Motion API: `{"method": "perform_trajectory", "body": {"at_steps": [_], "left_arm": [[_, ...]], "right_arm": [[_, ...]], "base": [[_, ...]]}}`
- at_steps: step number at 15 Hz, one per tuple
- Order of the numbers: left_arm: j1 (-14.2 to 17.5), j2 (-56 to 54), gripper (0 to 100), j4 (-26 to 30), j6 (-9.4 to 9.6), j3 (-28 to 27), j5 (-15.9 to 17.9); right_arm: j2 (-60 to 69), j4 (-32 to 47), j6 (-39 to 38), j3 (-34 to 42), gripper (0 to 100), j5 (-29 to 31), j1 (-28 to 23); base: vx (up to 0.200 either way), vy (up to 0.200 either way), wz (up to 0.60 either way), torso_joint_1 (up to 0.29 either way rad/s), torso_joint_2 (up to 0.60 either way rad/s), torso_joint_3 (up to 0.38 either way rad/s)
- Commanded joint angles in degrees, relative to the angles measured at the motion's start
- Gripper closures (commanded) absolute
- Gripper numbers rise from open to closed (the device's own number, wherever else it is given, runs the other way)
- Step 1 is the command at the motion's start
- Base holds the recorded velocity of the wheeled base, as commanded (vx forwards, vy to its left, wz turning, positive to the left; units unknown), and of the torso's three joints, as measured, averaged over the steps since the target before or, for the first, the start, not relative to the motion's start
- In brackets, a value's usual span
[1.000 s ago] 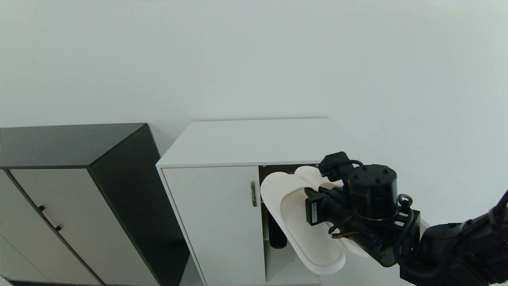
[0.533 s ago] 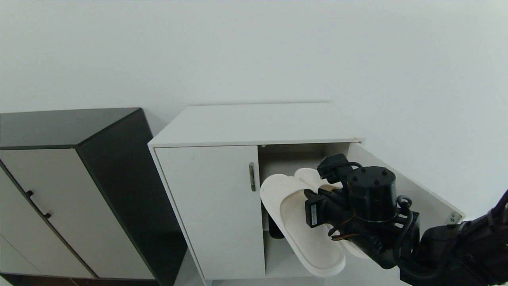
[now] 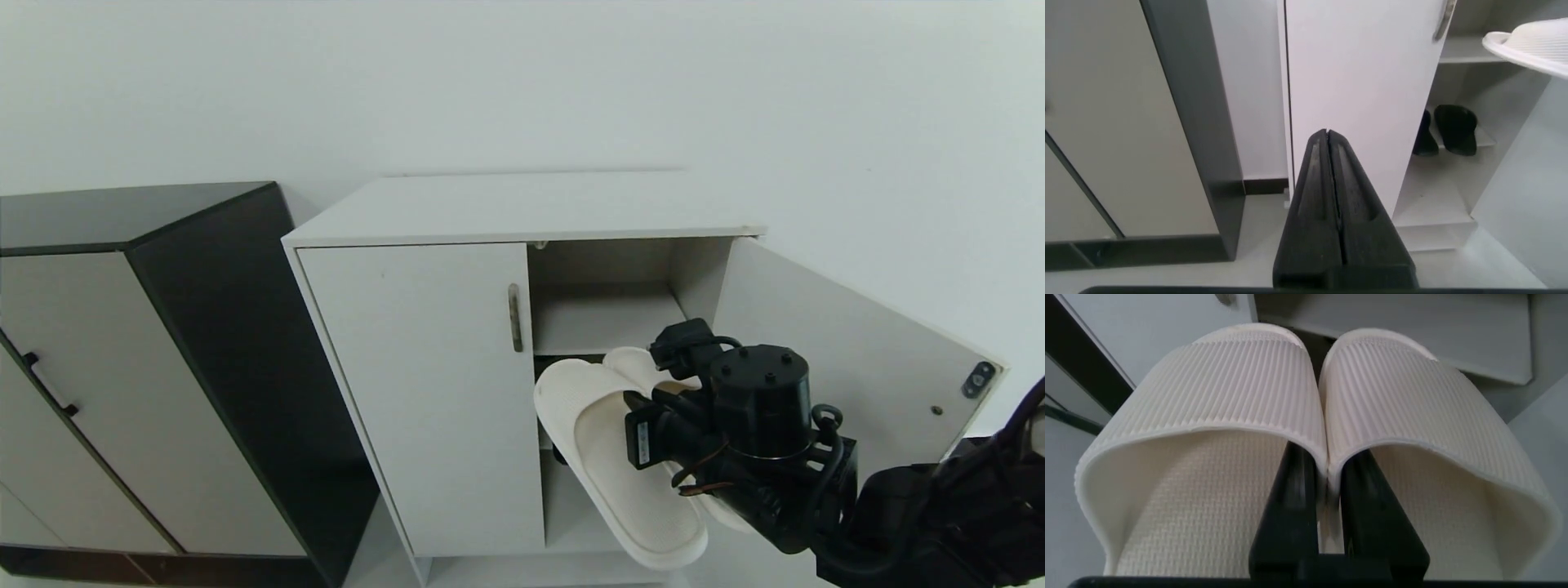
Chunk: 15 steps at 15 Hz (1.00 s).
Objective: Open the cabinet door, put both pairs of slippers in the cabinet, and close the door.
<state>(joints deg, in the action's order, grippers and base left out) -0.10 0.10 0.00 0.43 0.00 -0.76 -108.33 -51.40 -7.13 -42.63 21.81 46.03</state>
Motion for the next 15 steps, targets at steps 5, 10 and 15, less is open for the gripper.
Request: {"method": "perform_trajectory", "body": {"at_steps": [5, 10, 15], "left_arm": [[0.0, 0.0, 100, 0.0, 0.01, 0.0, 0.0], [0.0, 0.0, 100, 0.0, -0.08, 0.0, 0.0], [0.0, 0.0, 100, 0.0, -0.08, 0.0, 0.0]], "right_arm": [[-0.5, 0.0, -0.1, 0.1, 100, 0.0, -0.1], [-0.7, 0.0, 0.1, 0.5, 100, 0.0, 0.0], [-0.5, -0.1, 1.3, 1.4, 100, -0.1, -0.1]], "base": [[0.0, 0.0, 0.0, -0.112, 0.46, 0.343], [0.0, 0.0, 0.0, -0.044, 0.42, 0.361], [0.0, 0.0, 0.0, -0.005, 0.05, 0.037]]}}
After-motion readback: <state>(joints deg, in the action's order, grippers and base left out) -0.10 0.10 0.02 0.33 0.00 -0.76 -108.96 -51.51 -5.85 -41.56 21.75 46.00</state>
